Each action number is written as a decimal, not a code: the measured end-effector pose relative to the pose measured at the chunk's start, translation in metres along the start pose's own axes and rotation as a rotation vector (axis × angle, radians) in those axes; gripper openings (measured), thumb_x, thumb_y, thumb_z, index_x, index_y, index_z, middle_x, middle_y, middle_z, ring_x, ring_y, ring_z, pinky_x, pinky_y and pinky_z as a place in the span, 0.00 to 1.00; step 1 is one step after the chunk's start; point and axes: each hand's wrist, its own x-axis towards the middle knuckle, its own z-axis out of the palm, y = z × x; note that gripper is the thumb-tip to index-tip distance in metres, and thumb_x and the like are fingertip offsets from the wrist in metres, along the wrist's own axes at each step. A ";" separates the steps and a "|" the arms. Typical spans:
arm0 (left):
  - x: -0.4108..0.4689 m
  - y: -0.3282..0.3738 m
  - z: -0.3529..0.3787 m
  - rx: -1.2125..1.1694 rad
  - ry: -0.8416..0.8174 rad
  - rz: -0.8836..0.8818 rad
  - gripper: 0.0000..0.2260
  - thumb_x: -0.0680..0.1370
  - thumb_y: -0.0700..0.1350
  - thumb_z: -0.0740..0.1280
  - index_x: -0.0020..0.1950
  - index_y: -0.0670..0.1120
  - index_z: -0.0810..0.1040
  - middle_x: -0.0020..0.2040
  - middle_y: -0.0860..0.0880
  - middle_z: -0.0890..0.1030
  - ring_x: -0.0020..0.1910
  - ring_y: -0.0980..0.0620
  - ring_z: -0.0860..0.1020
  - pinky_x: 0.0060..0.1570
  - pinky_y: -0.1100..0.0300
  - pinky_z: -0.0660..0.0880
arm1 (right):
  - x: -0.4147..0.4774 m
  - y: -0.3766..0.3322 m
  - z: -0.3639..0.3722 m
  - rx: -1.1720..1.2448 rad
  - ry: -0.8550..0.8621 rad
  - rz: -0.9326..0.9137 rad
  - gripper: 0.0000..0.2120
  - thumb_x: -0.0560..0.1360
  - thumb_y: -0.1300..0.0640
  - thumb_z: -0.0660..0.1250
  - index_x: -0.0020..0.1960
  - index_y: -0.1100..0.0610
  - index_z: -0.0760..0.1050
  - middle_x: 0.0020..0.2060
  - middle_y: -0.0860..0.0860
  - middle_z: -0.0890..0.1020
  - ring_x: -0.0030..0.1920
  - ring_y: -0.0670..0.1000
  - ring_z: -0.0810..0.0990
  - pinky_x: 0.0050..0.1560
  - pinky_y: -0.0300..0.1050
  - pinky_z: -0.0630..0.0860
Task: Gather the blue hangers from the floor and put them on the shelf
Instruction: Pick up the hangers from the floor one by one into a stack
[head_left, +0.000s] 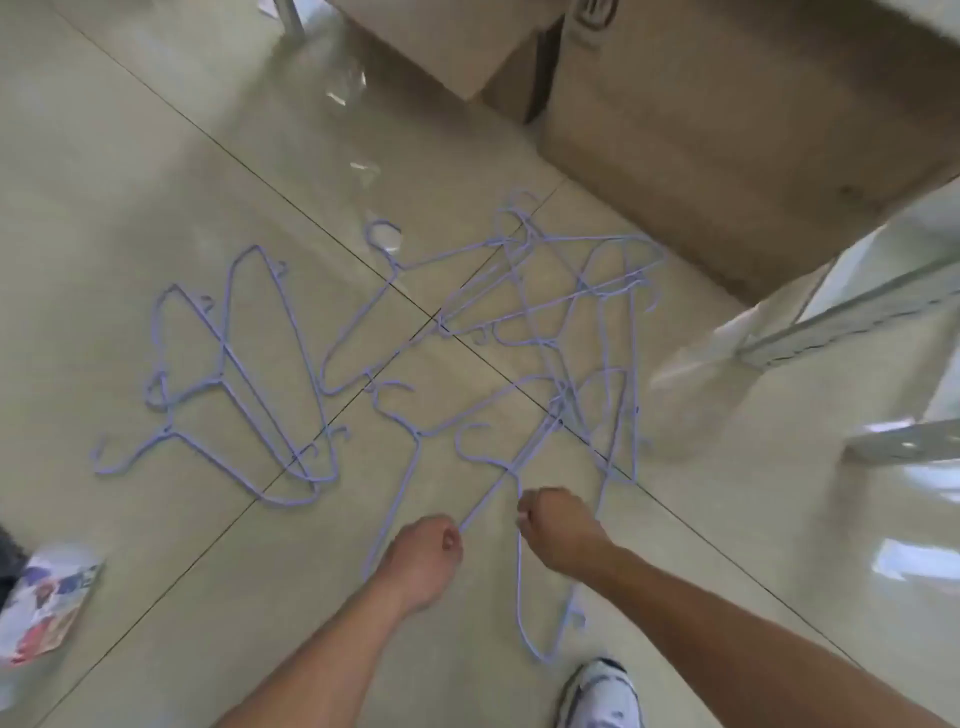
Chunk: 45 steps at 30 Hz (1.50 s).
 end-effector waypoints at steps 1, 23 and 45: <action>0.019 -0.005 0.008 -0.021 0.012 0.019 0.09 0.74 0.44 0.61 0.47 0.47 0.81 0.47 0.45 0.85 0.49 0.44 0.82 0.48 0.55 0.77 | 0.019 0.002 0.008 -0.024 0.046 0.006 0.12 0.79 0.53 0.60 0.59 0.57 0.76 0.57 0.58 0.79 0.57 0.61 0.79 0.54 0.50 0.75; 0.077 -0.019 -0.007 -0.269 0.191 0.092 0.10 0.74 0.38 0.64 0.39 0.52 0.79 0.39 0.49 0.84 0.39 0.50 0.81 0.42 0.59 0.76 | 0.002 -0.010 -0.015 0.116 0.598 -0.375 0.07 0.82 0.56 0.58 0.48 0.57 0.72 0.38 0.49 0.73 0.36 0.54 0.72 0.38 0.45 0.64; 0.025 0.002 -0.095 -0.867 0.229 0.132 0.07 0.79 0.42 0.64 0.48 0.41 0.81 0.39 0.45 0.81 0.35 0.49 0.79 0.38 0.58 0.77 | -0.019 -0.034 -0.087 1.168 0.461 -0.277 0.09 0.81 0.66 0.62 0.43 0.61 0.78 0.35 0.53 0.82 0.28 0.48 0.79 0.40 0.50 0.81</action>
